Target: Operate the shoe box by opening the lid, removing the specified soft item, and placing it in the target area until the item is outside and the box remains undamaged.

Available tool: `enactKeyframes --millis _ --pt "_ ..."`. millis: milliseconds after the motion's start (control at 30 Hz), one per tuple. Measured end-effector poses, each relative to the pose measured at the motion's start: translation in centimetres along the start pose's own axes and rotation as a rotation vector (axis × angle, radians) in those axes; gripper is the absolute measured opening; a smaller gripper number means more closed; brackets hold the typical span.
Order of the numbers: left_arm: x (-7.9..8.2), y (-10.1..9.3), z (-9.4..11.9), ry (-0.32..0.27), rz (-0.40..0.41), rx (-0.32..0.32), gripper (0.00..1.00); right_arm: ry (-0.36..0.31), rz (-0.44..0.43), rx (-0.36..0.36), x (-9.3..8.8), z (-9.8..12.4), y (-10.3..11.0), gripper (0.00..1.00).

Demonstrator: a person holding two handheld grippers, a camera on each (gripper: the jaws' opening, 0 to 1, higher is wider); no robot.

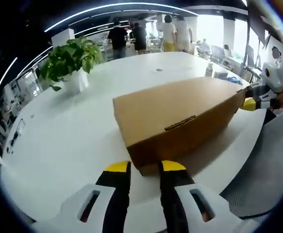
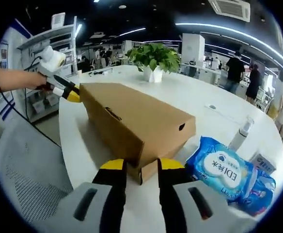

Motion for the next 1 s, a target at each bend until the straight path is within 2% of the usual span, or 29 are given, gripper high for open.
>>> enactKeyframes --millis 200,333,433,600,767,900,1000 --pt "-0.7 -0.1 -0.3 0.019 -0.004 -0.012 0.22 0.026 -0.01 0.009 -0.7 -0.2 0.0 0.24" --pt "-0.9 -0.1 -0.1 0.025 -0.013 -0.019 0.26 0.033 -0.007 0.013 -0.8 0.1 0.2 0.26" --pt "-0.5 -0.1 0.5 0.004 -0.022 -0.036 0.3 0.024 -0.007 0.01 -0.5 0.6 0.1 0.27" --pt "0.5 -0.1 0.8 -0.035 -0.025 -0.063 0.31 -0.002 0.0 0.02 0.6 0.8 0.1 0.28" --pt "1.0 -0.1 0.5 -0.042 -0.049 -0.08 0.31 -0.017 0.007 0.026 1.5 0.5 0.0 0.29" --pt "0.8 -0.3 0.0 -0.031 -0.085 -0.092 0.32 -0.002 0.0 0.027 1.4 0.0 -0.2 0.29" --pt "0.7 -0.2 -0.1 -0.025 -0.076 -0.092 0.31 0.004 -0.016 0.024 1.1 -0.1 -0.2 0.29"
Point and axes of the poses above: the point that each gripper's makers call its tool centre point, and the gripper's own axes: z roughly backward along the fingers, y roughly to its left, x roughly out of its top, the point moved 5 cm from there along z, roughly backward along the fingers, and after that the axes turned 10 degrees about x, right-handed, at the moved point
